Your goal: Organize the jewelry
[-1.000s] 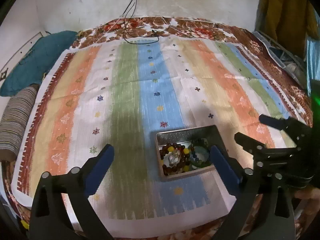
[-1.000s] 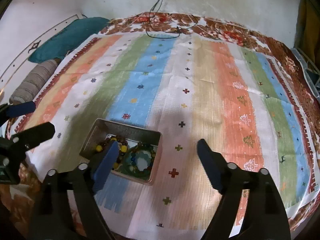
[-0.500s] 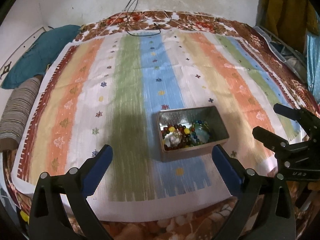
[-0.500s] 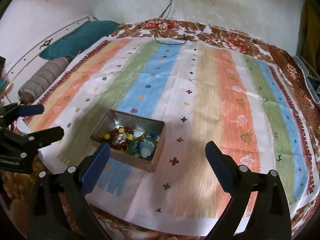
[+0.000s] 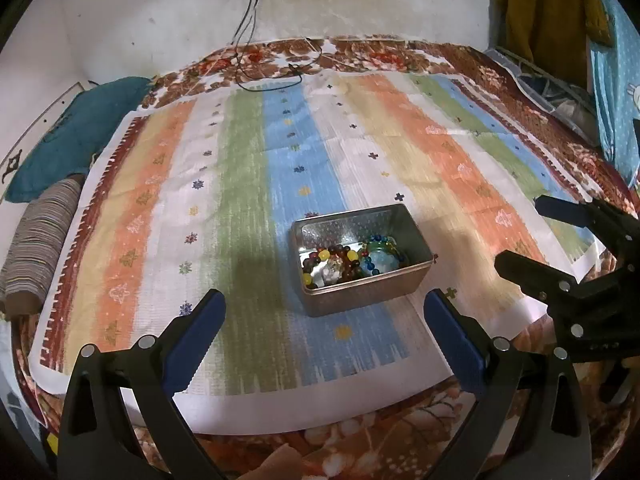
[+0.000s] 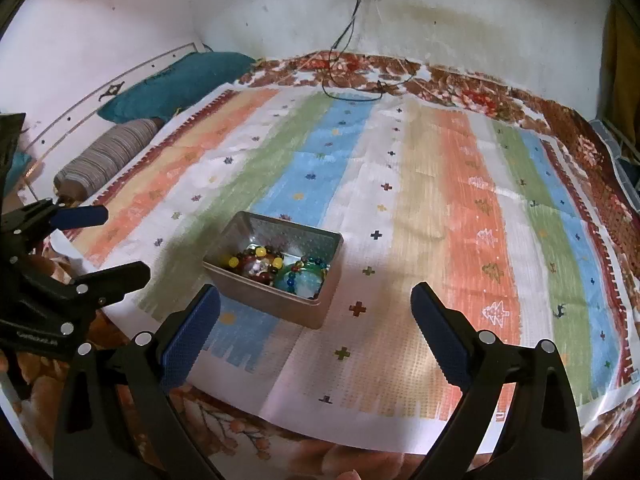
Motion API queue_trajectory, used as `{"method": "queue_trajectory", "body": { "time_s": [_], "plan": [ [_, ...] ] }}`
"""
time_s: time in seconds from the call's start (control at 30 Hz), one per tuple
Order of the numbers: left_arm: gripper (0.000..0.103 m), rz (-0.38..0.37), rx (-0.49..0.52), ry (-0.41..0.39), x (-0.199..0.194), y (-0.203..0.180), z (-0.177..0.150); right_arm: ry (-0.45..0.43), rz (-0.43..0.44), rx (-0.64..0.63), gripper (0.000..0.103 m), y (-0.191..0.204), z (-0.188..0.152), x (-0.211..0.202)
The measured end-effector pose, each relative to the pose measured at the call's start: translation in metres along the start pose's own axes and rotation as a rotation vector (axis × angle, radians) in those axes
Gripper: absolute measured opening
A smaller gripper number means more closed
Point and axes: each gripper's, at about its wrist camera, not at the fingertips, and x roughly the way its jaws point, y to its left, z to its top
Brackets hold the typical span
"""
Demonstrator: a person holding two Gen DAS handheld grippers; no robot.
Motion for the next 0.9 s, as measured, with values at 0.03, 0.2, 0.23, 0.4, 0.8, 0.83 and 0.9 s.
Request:
{"method": "queue_trajectory", "body": {
  "time_s": [0.03, 0.2, 0.23, 0.4, 0.8, 0.83, 0.9],
  "plan": [
    [0.097, -0.004, -0.005, -0.001, -0.001, 0.000, 0.000, -0.006, -0.001, -0.001, 0.097, 0.000, -0.001, -0.002],
    [0.097, 0.003, -0.030, -0.005, -0.003, 0.005, -0.001, -0.017, 0.006, 0.004, 0.097, -0.001, -0.003, -0.005],
    [0.097, 0.000, -0.031, -0.007, -0.003, 0.005, -0.001, -0.017, 0.007, 0.006, 0.097, -0.001, -0.002, -0.005],
    [0.097, 0.010, -0.038, -0.004, -0.003, 0.005, -0.001, -0.009, 0.007, 0.009, 0.097, -0.002, -0.002, -0.003],
    [0.097, -0.004, -0.025, -0.031, -0.010, 0.002, -0.002, -0.020, -0.004, 0.041, 0.097, -0.008, -0.002, -0.005],
    [0.097, -0.006, -0.027, -0.031, -0.010, 0.001, -0.002, -0.026, -0.001, 0.047, 0.097, -0.009, -0.002, -0.006],
    [0.097, -0.007, -0.033, -0.036, -0.011, 0.002, -0.001, -0.031, 0.006, 0.057, 0.097, -0.011, -0.002, -0.007]
  ]
}}
